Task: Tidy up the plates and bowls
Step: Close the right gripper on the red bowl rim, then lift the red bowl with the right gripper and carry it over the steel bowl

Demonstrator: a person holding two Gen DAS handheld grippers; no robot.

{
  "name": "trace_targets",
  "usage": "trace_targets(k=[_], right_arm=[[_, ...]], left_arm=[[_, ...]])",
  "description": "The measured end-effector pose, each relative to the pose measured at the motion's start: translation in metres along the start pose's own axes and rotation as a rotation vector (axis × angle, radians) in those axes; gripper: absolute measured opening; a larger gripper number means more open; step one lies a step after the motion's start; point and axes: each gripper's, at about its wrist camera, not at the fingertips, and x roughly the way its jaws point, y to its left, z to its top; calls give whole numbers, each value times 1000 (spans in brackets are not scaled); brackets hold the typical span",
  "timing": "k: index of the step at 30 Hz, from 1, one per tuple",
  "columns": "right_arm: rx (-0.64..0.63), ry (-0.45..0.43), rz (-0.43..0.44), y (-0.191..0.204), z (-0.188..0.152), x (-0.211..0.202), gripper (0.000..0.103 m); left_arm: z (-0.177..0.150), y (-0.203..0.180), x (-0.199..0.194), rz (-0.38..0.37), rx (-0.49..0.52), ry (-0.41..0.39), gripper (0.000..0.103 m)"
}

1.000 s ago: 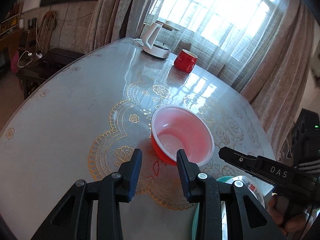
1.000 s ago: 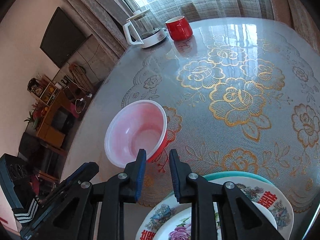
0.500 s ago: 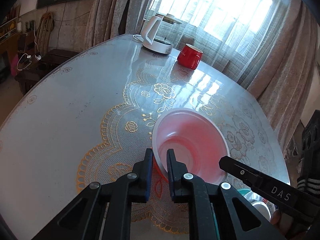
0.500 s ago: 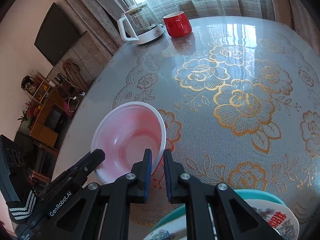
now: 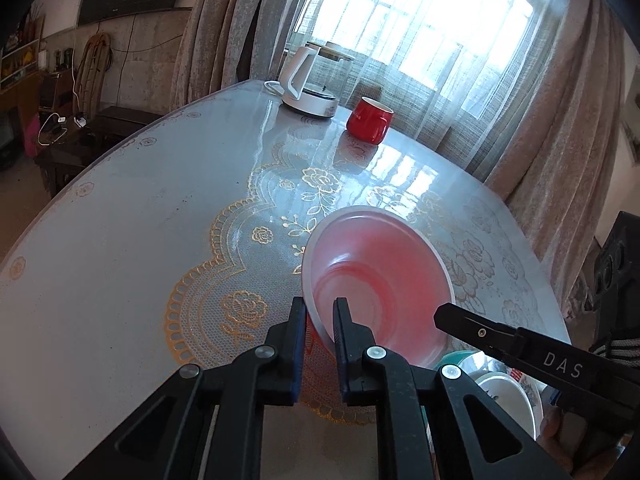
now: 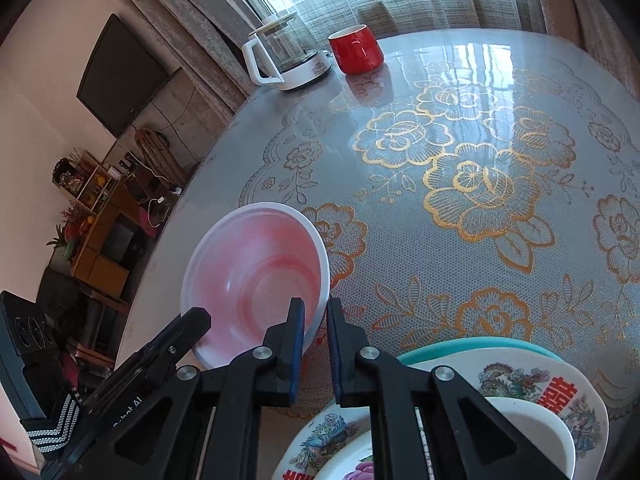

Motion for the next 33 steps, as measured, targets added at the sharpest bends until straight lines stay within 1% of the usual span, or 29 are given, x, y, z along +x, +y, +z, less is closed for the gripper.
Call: trace_targets(k=[9, 14, 21, 25, 29, 33], right_arm=[[-86, -81, 28, 21, -20, -46, 11], [-98, -93, 56, 23, -31, -64, 11], [-73, -82, 80, 15, -48, -79, 11], [-71, -101, 82, 9, -54, -94, 11], [-53, -116, 97, -1, -60, -111, 11], [-44, -138, 93, -10, -67, -125, 11]], left_arm=[[-14, -3, -40, -23, 5, -50, 13], [-24, -6, -56, -36, 18, -61, 13], [-33, -19, -72, -46, 47, -69, 13], [-36, -33, -81, -58, 82, -83, 13], [-40, -46, -90, -90, 105, -92, 13], [-47, -64, -96, -96, 159, -102, 13]])
